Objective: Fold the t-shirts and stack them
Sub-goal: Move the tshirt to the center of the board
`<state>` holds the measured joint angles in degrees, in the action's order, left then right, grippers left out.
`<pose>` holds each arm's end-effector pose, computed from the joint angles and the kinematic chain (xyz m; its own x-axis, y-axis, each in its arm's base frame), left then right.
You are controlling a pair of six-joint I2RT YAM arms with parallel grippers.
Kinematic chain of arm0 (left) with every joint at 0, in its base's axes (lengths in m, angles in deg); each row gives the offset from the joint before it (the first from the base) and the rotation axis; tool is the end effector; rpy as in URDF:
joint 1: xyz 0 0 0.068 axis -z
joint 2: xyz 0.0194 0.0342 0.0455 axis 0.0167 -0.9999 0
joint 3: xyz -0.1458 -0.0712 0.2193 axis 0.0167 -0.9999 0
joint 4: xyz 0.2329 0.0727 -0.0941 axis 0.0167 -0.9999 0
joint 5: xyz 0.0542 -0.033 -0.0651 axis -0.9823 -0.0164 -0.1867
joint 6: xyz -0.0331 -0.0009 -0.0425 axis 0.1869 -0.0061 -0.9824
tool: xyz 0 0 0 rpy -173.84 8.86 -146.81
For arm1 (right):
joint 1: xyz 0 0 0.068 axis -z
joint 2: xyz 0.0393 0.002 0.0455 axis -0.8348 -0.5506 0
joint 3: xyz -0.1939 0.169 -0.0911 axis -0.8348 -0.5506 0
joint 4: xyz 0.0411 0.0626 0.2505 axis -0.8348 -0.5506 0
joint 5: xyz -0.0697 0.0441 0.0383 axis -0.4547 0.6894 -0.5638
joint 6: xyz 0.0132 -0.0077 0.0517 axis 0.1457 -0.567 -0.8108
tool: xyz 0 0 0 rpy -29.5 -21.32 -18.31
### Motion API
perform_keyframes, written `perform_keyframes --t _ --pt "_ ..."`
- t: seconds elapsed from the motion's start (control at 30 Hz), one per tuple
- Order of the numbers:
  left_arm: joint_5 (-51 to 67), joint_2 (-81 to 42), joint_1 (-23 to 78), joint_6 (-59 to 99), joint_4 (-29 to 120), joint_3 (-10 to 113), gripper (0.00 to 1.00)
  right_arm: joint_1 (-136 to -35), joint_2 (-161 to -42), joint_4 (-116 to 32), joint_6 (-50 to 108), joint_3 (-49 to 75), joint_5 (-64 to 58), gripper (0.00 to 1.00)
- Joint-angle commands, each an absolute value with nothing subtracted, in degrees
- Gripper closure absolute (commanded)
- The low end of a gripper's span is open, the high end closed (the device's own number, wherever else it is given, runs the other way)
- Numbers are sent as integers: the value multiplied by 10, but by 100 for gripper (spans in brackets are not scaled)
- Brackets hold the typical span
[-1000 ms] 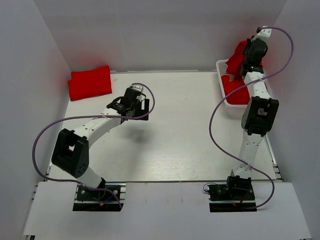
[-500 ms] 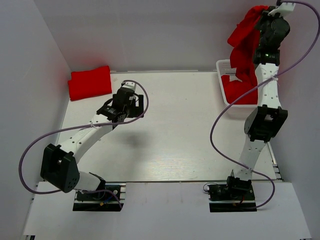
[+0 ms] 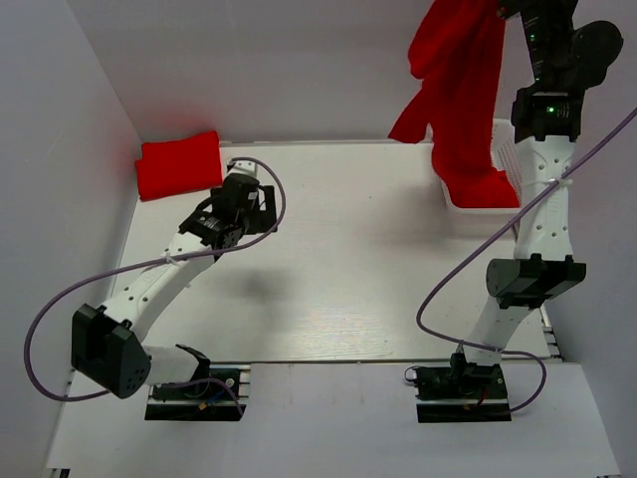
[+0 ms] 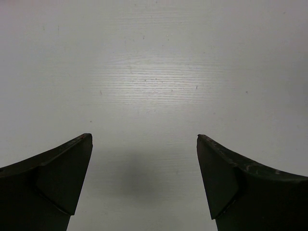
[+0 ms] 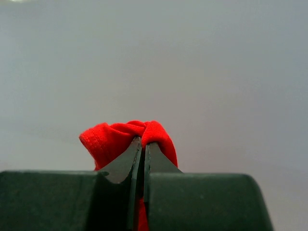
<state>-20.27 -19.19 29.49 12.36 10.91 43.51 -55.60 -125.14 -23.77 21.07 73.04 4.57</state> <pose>0.2541 -0.1245 0.3050 -0.6541 -0.0010 -0.7564 0.0194 0.9996 -0.0181 0.3395 0.0036 0.6270 0.6814 0.2366 -0.6926 -0.3485 0.9370 -0.0229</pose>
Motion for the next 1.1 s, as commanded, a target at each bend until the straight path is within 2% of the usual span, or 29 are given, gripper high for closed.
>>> perform_keyframes --t 0.0,0.27,0.37,0.47,0.5,0.57,0.6,0.63,0.67,0.7,0.73,0.77,0.87,0.93,0.97,1.0,1.07 --pt "-222 -136 293 118 107 432 0 -565 -1243 -181 162 747 113 100" --pt "-268 -135 293 83 26 505 0 -655 -1254 -142 105 751 163 100" --pt "-274 -135 293 68 4 519 0 -683 -1242 -140 72 697 214 100" --pt "-286 -128 293 47 -12 519 0 -688 -1216 -107 34 582 291 100" --pt "-287 -128 293 47 -17 519 0 -688 -1207 -88 18 451 301 100" --pt "-287 -123 293 41 -23 519 0 -685 -1164 -8 -23 357 316 100" --pt "-287 -117 293 41 -23 511 0 -685 -1155 11 -29 211 308 100" --pt "-287 -110 293 41 -23 511 0 -692 -1131 30 -24 166 304 100" --pt "-287 -110 293 41 -23 505 0 -696 -1126 31 -17 129 309 94" --pt "-287 -105 293 41 -23 505 0 -695 -1128 31 -24 36 314 74" --pt "-287 -105 293 41 -23 505 0 -693 -1146 28 -28 15 324 30" --pt "-280 -105 293 41 -30 505 0 -691 -1155 17 -46 0 330 10" --pt "-262 -105 293 41 -35 499 0 -687 -1173 -56 -17 -33 340 10" --pt "-256 -116 293 41 -41 492 0 -697 -1157 -146 79 -4 260 10" --pt "-248 -116 293 41 -41 492 0 -701 -1150 -209 80 5 259 10" --pt "-248 -116 293 48 -41 486 0 -704 -1129 -251 99 6 178 10" --pt "-235 -123 293 60 -29 476 0 -704 -1111 -294 122 1 106 10"
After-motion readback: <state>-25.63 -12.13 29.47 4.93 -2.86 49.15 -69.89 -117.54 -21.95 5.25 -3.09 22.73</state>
